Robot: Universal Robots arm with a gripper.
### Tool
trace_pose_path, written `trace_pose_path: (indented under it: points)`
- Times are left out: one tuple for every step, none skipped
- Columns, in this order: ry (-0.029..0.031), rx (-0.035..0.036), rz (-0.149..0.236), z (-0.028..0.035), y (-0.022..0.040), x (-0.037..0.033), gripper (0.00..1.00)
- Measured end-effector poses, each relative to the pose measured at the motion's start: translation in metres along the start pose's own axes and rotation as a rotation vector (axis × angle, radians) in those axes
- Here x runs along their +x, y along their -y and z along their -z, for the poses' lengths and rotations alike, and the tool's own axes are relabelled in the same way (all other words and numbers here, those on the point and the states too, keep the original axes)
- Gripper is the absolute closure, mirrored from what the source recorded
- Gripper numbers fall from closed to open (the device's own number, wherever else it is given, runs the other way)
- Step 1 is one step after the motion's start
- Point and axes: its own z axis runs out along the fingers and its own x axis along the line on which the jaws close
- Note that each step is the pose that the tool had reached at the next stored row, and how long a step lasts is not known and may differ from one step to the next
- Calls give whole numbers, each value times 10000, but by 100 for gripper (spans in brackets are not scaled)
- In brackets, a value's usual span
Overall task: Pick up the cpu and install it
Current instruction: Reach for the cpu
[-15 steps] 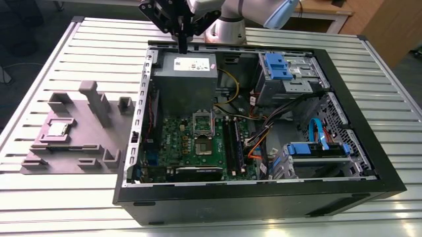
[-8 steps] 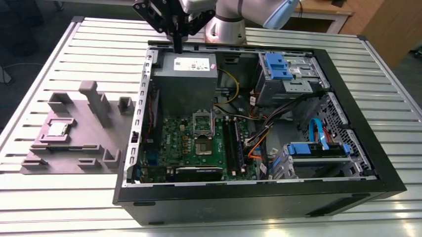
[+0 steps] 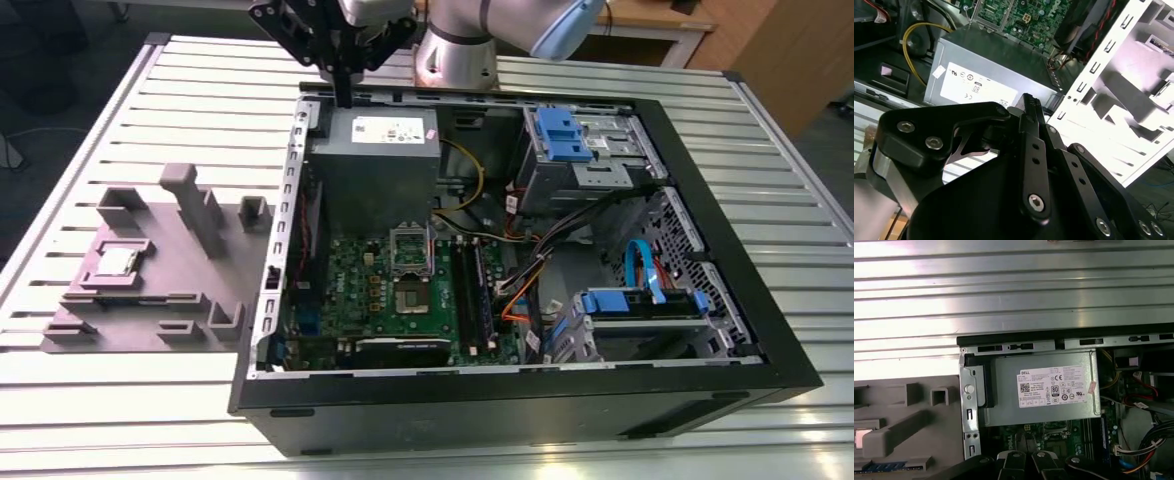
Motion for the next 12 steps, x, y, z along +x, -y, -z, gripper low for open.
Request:
trace_pose_path:
  points:
    - [0, 1, 0, 1, 1, 10, 90]
    - [0, 1, 1, 1, 1, 18, 90]
    - [1, 0, 1, 1, 2, 24, 90]
    - [0, 0, 1, 1, 1, 27, 90]
    - [0, 1, 2, 1, 2, 27, 90]
    - [0, 1, 1, 1, 2, 31, 90]
    - [0, 1, 1, 2, 2, 33, 90]
    - [0, 1, 1, 1, 3, 33, 90]
    - [0, 1, 1, 1, 3, 33, 90]
    - [0, 1, 1, 1, 3, 34, 90]
    - [0, 1, 1, 1, 3, 34, 90]
    - [0, 1, 1, 2, 3, 35, 90]
